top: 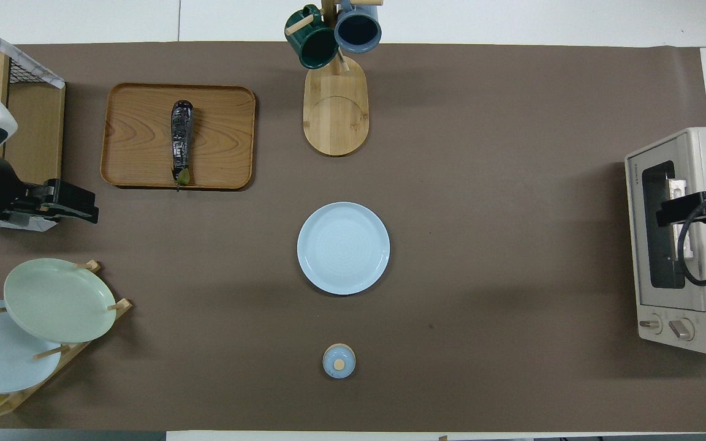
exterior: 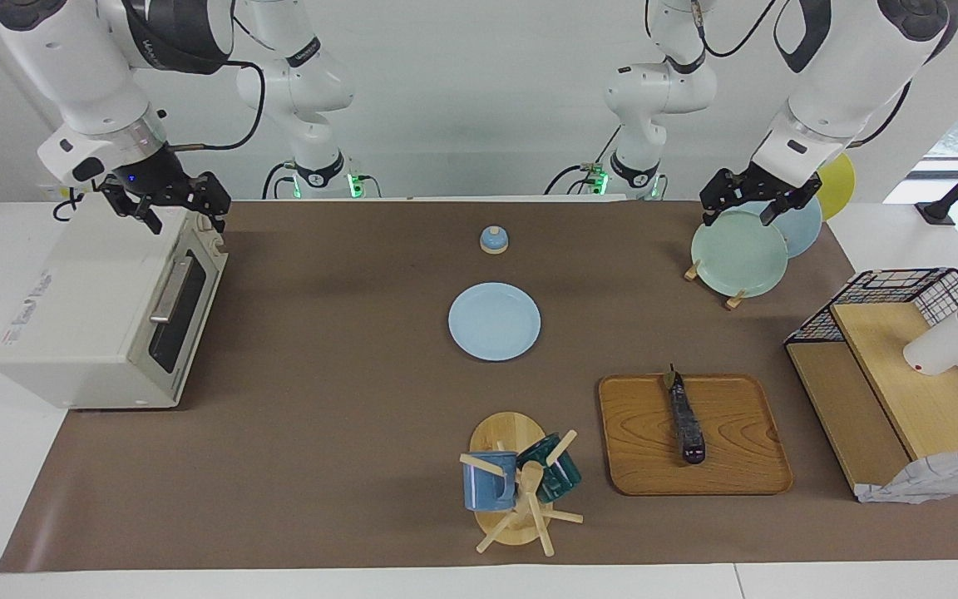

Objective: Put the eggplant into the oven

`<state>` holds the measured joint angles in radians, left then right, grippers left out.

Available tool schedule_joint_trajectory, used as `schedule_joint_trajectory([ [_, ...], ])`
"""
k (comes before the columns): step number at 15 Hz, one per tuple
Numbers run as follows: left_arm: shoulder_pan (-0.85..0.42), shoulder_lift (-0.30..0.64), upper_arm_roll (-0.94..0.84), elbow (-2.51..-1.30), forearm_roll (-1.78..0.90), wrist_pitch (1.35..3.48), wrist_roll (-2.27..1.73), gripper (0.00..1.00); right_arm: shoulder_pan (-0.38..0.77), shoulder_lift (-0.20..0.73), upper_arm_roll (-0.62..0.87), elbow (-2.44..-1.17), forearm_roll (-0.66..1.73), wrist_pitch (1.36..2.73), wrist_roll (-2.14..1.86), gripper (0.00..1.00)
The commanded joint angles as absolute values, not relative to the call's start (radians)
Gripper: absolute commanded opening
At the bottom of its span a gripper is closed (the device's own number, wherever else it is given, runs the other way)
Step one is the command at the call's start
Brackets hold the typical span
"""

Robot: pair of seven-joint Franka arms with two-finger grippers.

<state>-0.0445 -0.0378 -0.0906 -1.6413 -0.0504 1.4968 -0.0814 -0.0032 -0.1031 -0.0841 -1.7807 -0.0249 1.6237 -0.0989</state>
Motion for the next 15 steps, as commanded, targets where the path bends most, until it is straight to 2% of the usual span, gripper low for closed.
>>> schedule_joint_trajectory([
  [1,-0.034,-0.037,-0.098,-1.626,-0.034,1.489,-0.075,1.00,-0.005,-0.106,-0.086,-1.782,-0.003,1.614,-0.089,1.00],
  [10,-0.034,-0.038,-0.098,-1.634,-0.034,1.551,-0.084,1.00,-0.009,-0.107,-0.086,-1.790,-0.003,1.627,-0.106,1.00],
  [11,-0.034,-0.037,-0.098,-1.634,-0.034,1.572,-0.084,1.00,-0.008,-0.107,-0.086,-1.793,-0.005,1.650,-0.103,0.59],
  [12,-0.034,-0.037,-0.098,-1.635,-0.035,1.586,-0.083,1.00,-0.005,-0.110,-0.086,-1.804,-0.003,1.672,-0.100,0.30],
  [13,-0.032,-0.032,-0.098,-1.637,-0.037,1.589,-0.083,1.00,-0.005,-0.115,-0.086,-1.830,-0.005,1.696,-0.110,0.12],
  [14,-0.034,-0.025,-0.098,-1.635,-0.038,1.598,-0.083,1.00,-0.006,-0.121,-0.087,-1.839,-0.006,1.721,-0.124,0.00],
  [15,-0.034,-0.015,-0.098,-1.635,-0.043,1.614,-0.083,1.00,-0.006,-0.121,-0.087,-1.839,-0.009,1.714,-0.124,0.00],
])
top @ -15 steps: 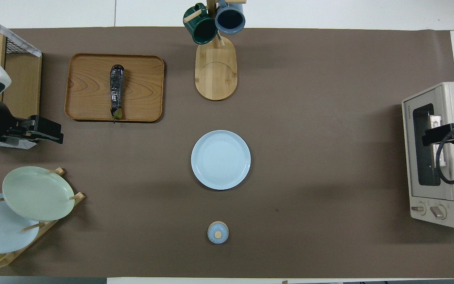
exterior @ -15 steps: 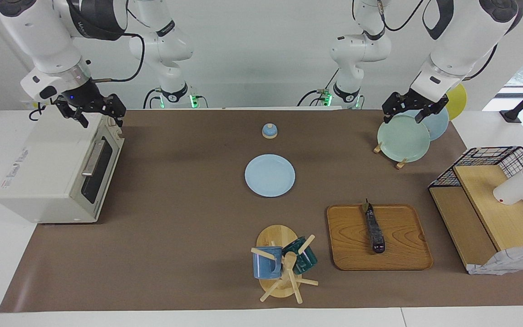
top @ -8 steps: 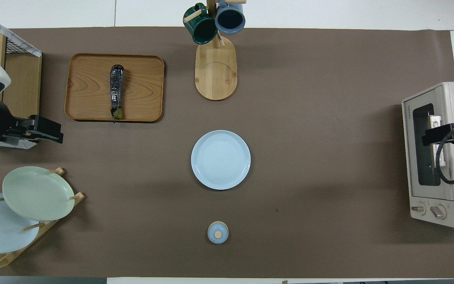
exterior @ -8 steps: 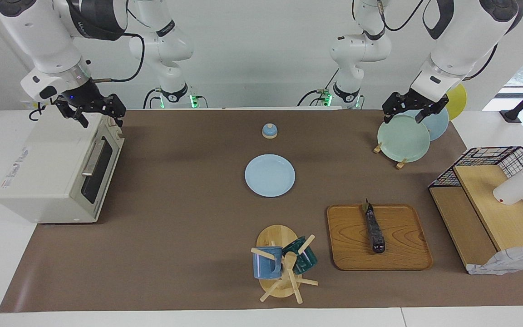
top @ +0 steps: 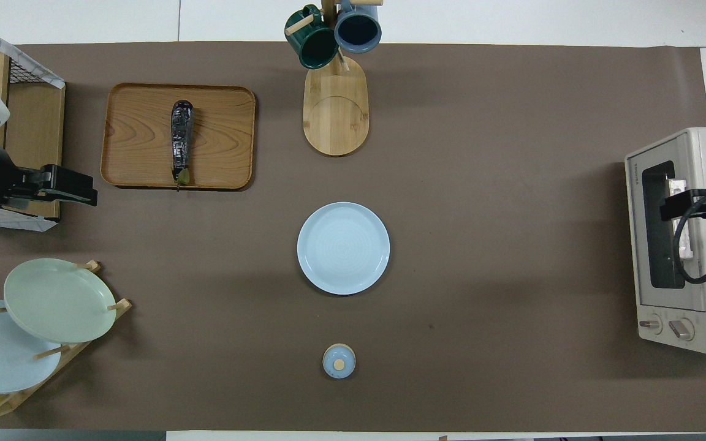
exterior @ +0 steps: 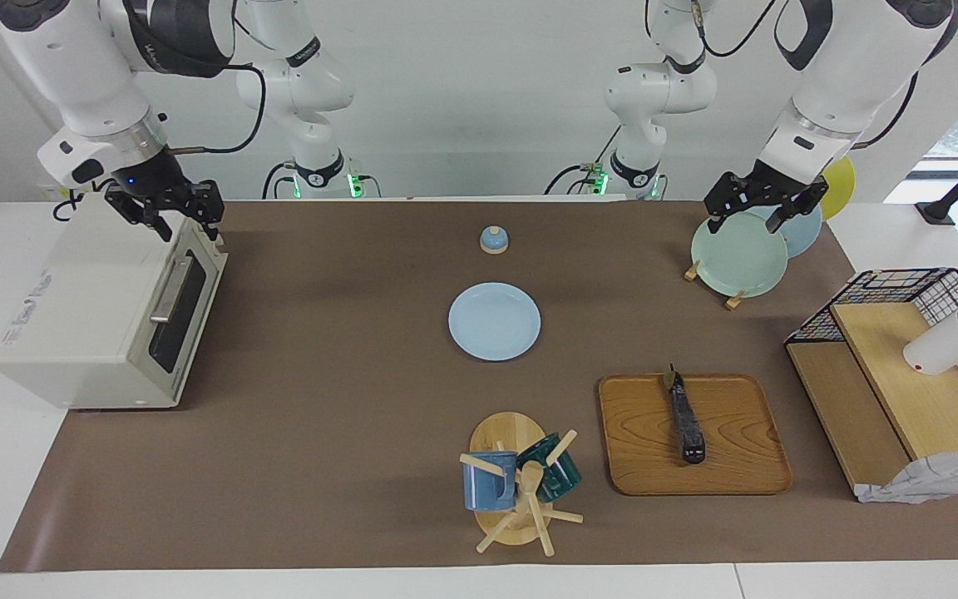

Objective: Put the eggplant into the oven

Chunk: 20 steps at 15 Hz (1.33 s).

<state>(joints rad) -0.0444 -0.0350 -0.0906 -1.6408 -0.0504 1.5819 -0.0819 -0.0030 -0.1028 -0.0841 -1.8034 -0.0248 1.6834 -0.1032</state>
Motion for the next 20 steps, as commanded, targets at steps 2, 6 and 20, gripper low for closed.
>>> schedule_joint_trajectory([
  [2,-0.034,0.008,-0.098,-1.634,-0.066,1.638,-0.083,1.00,-0.018,-0.129,-0.090,-1.861,-0.021,1.707,-0.126,0.00],
  [6,-0.035,0.076,-0.100,-1.634,-0.067,1.701,-0.074,1.00,-0.058,-0.152,-0.091,-1.919,-0.026,1.735,-0.123,0.00],
  [20,-0.044,0.354,-0.098,-1.776,-0.066,2.144,0.066,1.00,-0.137,-0.077,-0.094,-1.999,-0.078,1.924,-0.252,0.00],
])
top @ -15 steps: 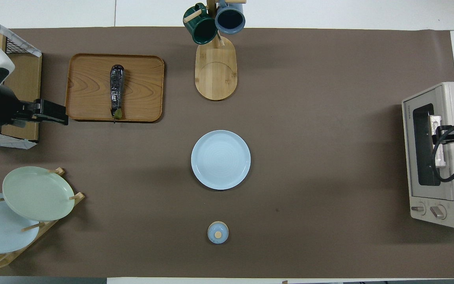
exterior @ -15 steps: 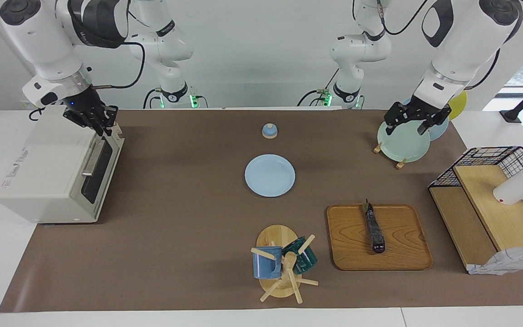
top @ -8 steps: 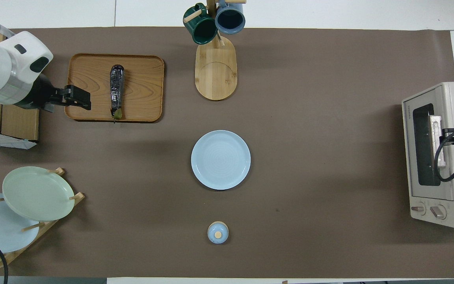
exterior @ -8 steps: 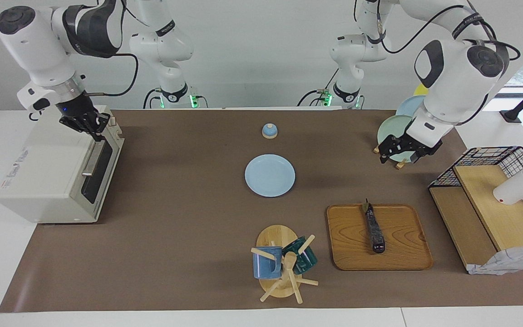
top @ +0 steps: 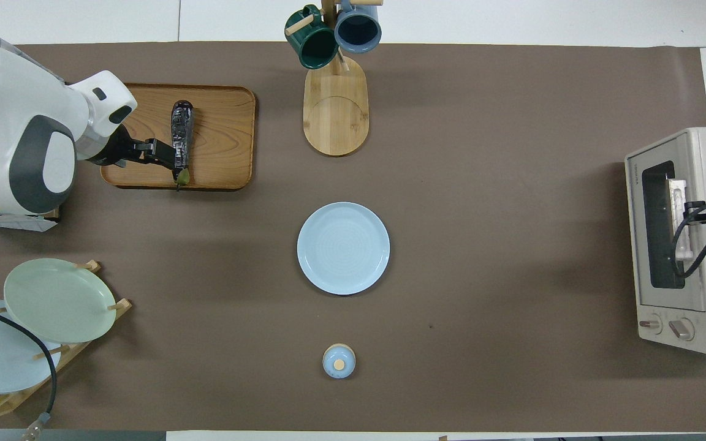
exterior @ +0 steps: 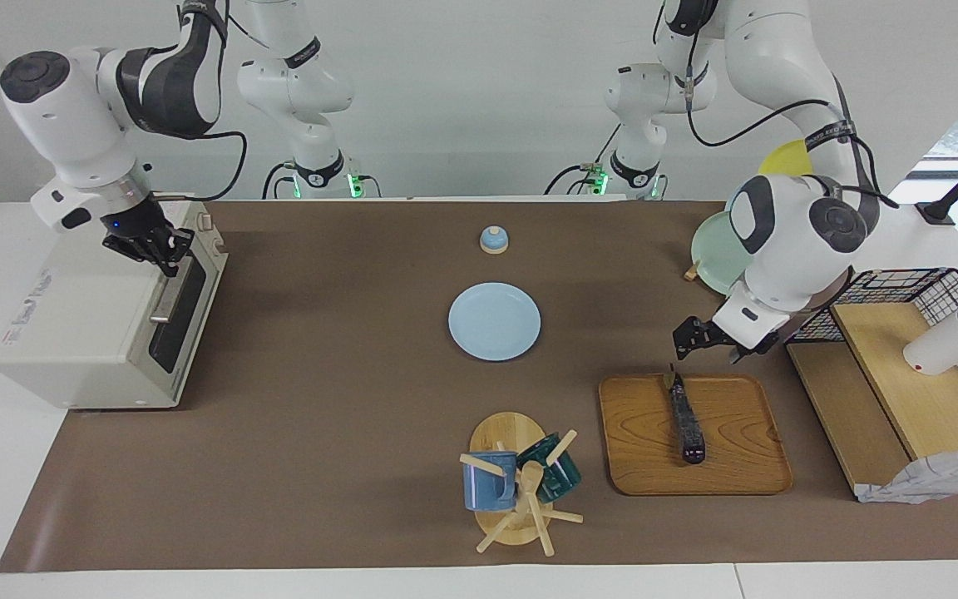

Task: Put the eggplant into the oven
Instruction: 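Grasp the eggplant on the tray while the right gripper reaches the oven door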

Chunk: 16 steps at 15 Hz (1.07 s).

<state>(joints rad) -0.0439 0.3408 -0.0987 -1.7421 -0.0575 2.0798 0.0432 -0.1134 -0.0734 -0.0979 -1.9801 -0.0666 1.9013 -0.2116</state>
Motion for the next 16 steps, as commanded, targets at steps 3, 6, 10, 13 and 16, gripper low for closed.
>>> schedule_joint_trajectory([
  [3,-0.048,0.403,-0.098,-1.775,-0.066,2.210,0.064,1.00,-0.137,-0.078,-0.094,-2.017,-0.081,1.934,-0.252,0.00],
  [6,-0.058,0.440,-0.098,-1.772,-0.066,2.272,0.060,1.00,-0.150,-0.077,-0.092,-2.032,-0.081,1.954,-0.253,0.00],
  [10,-0.081,0.466,-0.097,-1.770,-0.060,2.312,0.058,1.00,-0.149,-0.077,-0.092,-2.054,-0.081,1.965,-0.249,0.00],
  [13,-0.081,0.466,-0.097,-1.766,-0.038,2.310,0.058,1.00,-0.140,-0.077,-0.091,-2.074,-0.080,1.994,-0.244,0.00],
  [16,-0.086,0.468,-0.097,-1.769,-0.008,2.310,0.057,0.92,-0.133,-0.077,-0.089,-2.079,-0.075,1.999,-0.238,0.00],
])
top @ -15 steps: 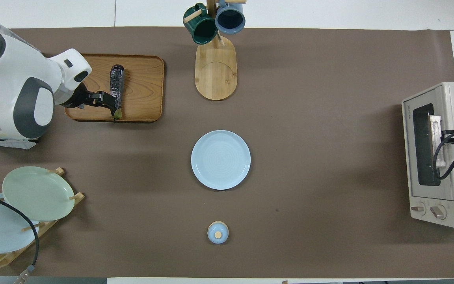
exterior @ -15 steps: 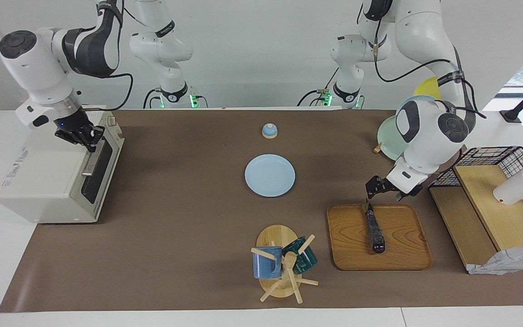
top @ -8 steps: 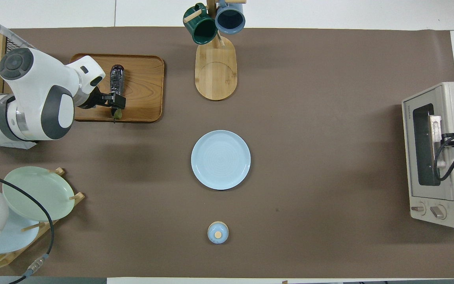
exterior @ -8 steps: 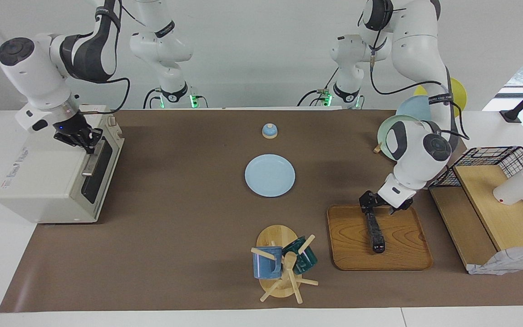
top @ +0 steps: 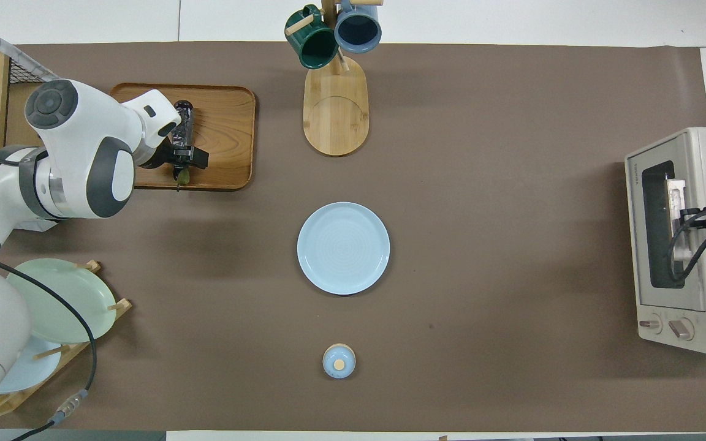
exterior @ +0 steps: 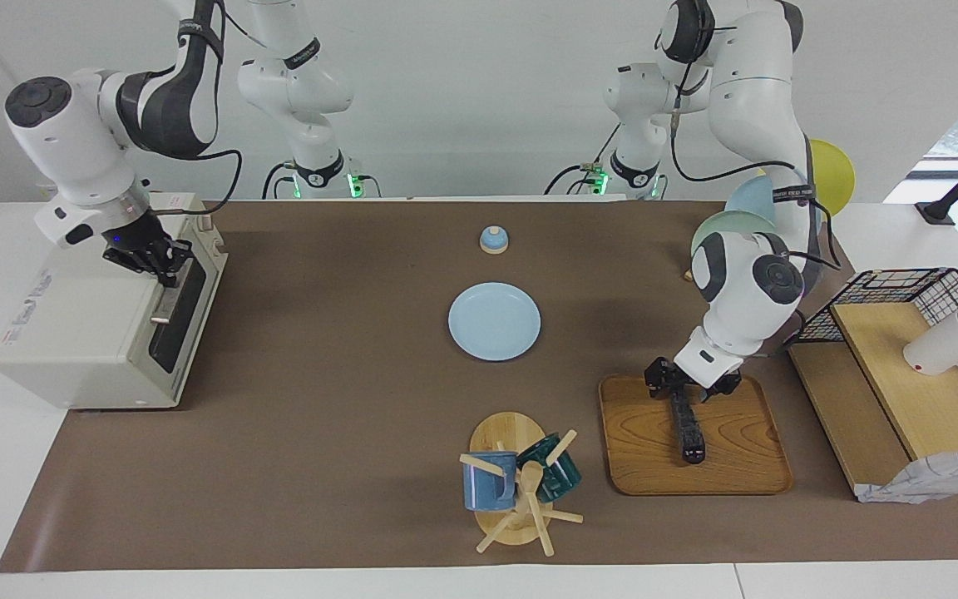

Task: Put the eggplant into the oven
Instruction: 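Grasp the eggplant on the tray while the right gripper reaches the oven door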

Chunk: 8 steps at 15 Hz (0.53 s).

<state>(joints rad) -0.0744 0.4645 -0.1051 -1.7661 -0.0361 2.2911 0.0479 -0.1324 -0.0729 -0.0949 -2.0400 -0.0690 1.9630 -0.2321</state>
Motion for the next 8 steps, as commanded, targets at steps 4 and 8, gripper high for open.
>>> schedule_joint_trajectory([
  [4,-0.091,0.468,-0.095,-1.766,0.015,2.298,0.057,0.23,-0.103,-0.065,-0.084,-2.085,-0.063,2.000,-0.216,0.00],
  [8,-0.090,0.466,-0.095,-1.747,0.014,2.269,0.054,0.00,-0.095,-0.063,-0.084,-2.112,-0.061,2.043,-0.193,0.00],
])
